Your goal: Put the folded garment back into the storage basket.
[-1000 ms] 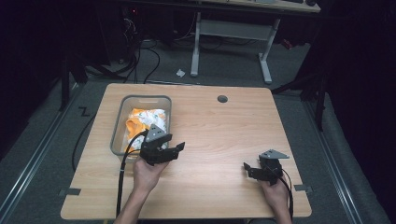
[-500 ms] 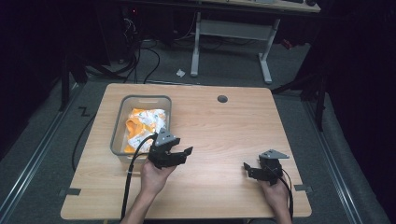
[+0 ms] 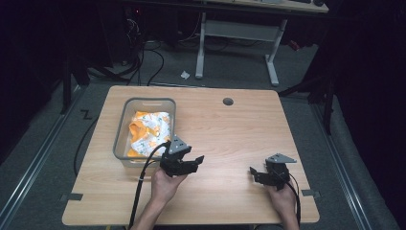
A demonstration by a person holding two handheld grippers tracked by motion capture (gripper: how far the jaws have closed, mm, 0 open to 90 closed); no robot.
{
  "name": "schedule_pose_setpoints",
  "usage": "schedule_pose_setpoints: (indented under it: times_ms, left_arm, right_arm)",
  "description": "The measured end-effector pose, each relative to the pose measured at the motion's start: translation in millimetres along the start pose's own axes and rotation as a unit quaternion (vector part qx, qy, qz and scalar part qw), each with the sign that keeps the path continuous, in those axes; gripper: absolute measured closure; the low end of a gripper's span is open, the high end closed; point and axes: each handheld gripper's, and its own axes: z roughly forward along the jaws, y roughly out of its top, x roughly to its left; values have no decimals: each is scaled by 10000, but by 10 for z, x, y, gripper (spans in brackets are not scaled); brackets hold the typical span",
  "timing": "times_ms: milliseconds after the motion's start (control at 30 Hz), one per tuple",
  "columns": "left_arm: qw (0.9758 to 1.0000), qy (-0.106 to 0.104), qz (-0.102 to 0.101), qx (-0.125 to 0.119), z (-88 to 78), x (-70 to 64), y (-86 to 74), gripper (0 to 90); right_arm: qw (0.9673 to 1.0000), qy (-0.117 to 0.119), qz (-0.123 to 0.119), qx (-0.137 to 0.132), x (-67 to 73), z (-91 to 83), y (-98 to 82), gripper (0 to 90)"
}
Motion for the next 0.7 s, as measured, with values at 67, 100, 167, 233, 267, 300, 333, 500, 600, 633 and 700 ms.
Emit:
schedule_pose_setpoints:
  times_ms: [67,100,167,233,267,300,333,500,600,633,700]
  left_arm:
    - [10000,-19,-21,13,34,-5,-20,399]
    - [10000,-34,-39,20,52,-6,-30,399]
    - [10000,-48,-40,50,86,-14,-49,400]
    - [9999,-56,-29,83,120,-27,-68,400]
    - [9999,-45,-16,100,139,-35,-79,400]
    - [9999,-36,0,116,159,-43,-91,400]
    - [9999,-45,2,138,182,-50,-106,400]
    - [9993,-18,81,370,341,-89,-206,400]
    - [9985,38,152,525,442,-104,-267,401]
    - [9982,102,186,557,471,-107,-286,401]
    - [9976,136,200,655,537,-106,-324,401]
  right_arm:
    - [10000,0,1,-3,0,0,0,236]
    - [10000,-1,0,-3,0,0,0,237]
    - [10000,1,5,-2,1,0,0,236]
    - [10000,1,3,-1,1,0,0,237]
    - [10000,0,-3,-5,0,1,0,237]
    - [10000,1,4,-2,1,0,0,237]
    - [10000,-1,0,1,0,0,0,237]
    - [10000,0,-3,-4,0,0,0,236]
    - [10000,0,-13,-9,-1,1,0,237]
    - [10000,0,2,-2,1,0,0,237]
    - [10000,-1,-4,-4,0,0,0,237]
